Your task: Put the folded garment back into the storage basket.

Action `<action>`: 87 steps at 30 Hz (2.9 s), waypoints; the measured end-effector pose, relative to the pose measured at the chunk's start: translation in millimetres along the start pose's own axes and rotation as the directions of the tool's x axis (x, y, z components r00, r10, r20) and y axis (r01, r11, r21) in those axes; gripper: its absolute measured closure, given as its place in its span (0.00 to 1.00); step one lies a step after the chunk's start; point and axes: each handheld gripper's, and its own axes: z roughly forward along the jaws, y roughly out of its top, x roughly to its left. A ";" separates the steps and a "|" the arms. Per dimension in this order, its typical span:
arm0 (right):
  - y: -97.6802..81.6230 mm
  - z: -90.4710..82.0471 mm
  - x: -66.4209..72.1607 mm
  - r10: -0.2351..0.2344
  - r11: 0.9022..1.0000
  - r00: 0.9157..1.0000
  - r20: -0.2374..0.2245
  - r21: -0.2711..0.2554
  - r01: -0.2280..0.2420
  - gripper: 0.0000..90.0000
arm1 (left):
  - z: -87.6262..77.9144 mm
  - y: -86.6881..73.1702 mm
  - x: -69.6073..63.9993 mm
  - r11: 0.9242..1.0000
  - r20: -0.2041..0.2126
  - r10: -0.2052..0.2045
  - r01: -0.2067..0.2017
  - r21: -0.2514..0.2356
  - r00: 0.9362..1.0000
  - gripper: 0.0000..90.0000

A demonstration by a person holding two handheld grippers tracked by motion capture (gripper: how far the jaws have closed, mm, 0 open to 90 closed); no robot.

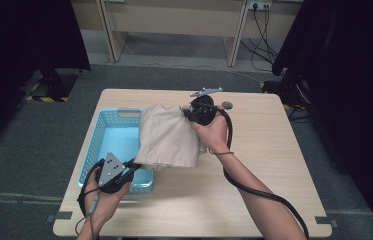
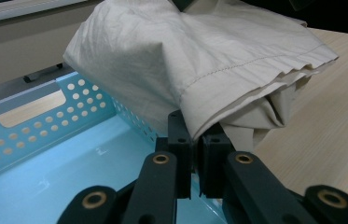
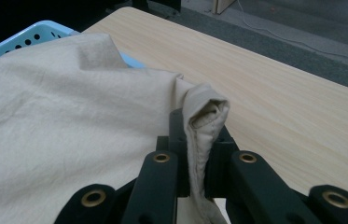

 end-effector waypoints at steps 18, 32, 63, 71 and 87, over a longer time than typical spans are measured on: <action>3.4 7.3 12.0 -0.008 1.000 1.000 -0.018 0.005 0.008 0.94 | -11.1 -4.7 9.6 1.000 -0.020 -0.012 0.012 -0.002 1.000 0.95; 10.8 10.2 22.9 -0.027 1.000 0.999 -0.021 -0.001 0.027 0.94 | -18.9 -7.5 14.9 1.000 -0.036 -0.019 0.018 -0.003 0.999 0.95; 17.7 14.0 38.7 -0.037 0.999 0.999 -0.037 -0.009 0.036 0.94 | -32.6 -14.4 26.2 0.999 -0.054 -0.032 0.031 -0.020 0.998 0.95; 19.9 16.0 45.4 -0.045 0.999 0.998 -0.045 -0.010 0.044 0.94 | -38.6 -17.2 28.6 0.999 -0.066 -0.033 0.032 -0.019 0.997 0.95; 21.1 18.7 48.6 -0.045 0.999 0.998 -0.053 -0.009 0.045 0.94 | -41.0 -18.5 30.6 0.999 -0.072 -0.034 0.033 -0.016 0.997 0.95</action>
